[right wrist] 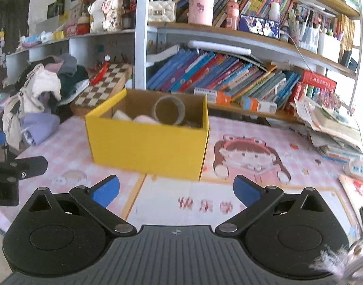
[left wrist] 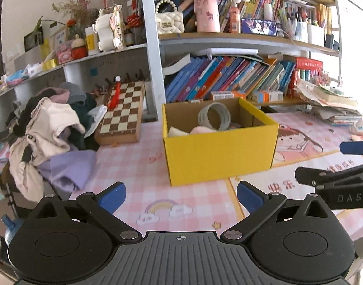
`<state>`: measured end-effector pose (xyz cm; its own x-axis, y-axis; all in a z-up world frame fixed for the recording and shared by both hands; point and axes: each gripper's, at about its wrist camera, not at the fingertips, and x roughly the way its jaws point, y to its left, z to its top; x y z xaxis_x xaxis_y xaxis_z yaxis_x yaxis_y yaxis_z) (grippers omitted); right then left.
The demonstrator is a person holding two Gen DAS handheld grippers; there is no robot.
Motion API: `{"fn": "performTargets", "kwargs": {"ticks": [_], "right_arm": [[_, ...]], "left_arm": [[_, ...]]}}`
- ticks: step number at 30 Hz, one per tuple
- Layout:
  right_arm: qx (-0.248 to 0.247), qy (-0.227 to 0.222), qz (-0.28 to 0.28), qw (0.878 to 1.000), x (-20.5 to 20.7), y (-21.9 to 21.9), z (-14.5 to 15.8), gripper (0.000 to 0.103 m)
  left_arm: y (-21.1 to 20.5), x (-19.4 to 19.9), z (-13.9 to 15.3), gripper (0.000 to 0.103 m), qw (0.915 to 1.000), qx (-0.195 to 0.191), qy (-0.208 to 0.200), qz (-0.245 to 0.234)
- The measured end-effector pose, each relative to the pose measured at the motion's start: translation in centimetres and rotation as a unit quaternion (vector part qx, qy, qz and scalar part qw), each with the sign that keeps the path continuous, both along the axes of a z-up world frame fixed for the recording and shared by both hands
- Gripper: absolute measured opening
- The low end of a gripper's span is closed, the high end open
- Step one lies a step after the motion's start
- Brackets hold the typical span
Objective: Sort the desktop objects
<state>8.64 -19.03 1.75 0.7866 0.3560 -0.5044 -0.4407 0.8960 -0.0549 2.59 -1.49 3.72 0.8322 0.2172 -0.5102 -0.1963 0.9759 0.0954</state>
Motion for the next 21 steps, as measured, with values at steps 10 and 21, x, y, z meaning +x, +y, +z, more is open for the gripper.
{"fn": "performTargets", "kwargs": {"ticks": [10, 21], "right_arm": [[-0.020, 0.046, -0.014, 0.999, -2.8, 0.4, -2.1, 0.103], [-0.026, 0.075, -0.022, 0.997, -3.8, 0.3, -3.2, 0.103]], "left_arm": [[-0.8, -1.8, -2.3, 0.101, 0.9991, -0.015, 0.041, -0.001], [-1.1, -2.5, -3.7, 0.101, 0.9978, -0.004, 0.066, 0.009]]}}
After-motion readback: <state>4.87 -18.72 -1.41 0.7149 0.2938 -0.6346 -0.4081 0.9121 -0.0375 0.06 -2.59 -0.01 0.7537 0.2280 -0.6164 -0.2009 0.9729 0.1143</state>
